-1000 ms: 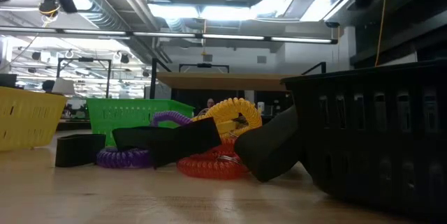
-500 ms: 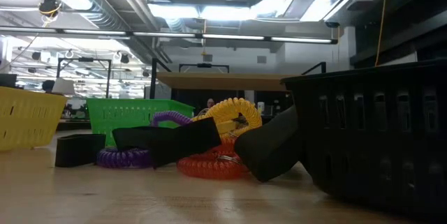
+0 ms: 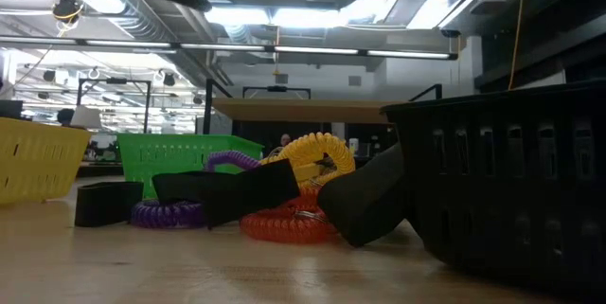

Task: Pick & Place Office Desk Supplies
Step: Put the black rubber band into the yellow basket

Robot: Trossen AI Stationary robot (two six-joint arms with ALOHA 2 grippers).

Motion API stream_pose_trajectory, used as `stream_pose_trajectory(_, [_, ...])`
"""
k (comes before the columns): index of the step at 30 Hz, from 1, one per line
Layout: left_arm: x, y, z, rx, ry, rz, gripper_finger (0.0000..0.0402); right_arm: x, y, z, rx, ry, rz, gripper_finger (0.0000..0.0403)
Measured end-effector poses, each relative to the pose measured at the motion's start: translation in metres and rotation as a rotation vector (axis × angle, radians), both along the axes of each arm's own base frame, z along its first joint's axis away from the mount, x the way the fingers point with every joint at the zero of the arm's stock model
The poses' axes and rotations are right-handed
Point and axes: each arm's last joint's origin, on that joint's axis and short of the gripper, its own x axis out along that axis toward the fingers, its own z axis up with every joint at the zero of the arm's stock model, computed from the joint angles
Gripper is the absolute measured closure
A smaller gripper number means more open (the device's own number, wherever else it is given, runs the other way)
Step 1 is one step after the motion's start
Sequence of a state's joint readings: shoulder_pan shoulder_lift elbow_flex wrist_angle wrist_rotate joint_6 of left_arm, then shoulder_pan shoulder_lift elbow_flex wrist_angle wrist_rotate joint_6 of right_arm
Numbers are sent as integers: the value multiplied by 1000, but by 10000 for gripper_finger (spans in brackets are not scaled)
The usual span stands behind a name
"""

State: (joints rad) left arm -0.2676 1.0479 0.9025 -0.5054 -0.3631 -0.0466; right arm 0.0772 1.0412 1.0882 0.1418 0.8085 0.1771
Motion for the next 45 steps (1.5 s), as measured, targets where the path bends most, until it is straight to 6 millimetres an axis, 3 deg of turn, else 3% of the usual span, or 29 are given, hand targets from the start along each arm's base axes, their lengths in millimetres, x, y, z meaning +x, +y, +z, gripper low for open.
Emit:
stream_pose_trajectory(9, [26, 11, -24, -109, 152, -278, 222, 1, 1, 0, 61, -61, 67, 206])
stream_pose_trajectory(12, [34, 8, -33, -67, 182, -374, 218, 3, 2, -1, 69, -63, 80, 206])
stream_pose_trajectory(20, [46, -24, -61, 23, 285, -570, 210, 11, 3, -6, 63, -37, 102, 206])
stream_pose_trajectory(25, [54, -52, -73, -10, 299, -589, 210, 13, 5, -6, 47, -31, 204, 206])
stream_pose_trajectory(32, [87, -89, -85, 115, 370, -627, 217, 15, 8, -6, 32, -20, 310, 206])
stream_pose_trajectory(39, [112, -100, -98, 183, 602, -670, 226, 15, 9, -7, 20, -7, 354, 206])
stream_pose_trajectory(45, [116, -102, -96, 128, 616, -693, 234, 16, 11, -8, 17, 7, 392, 206])
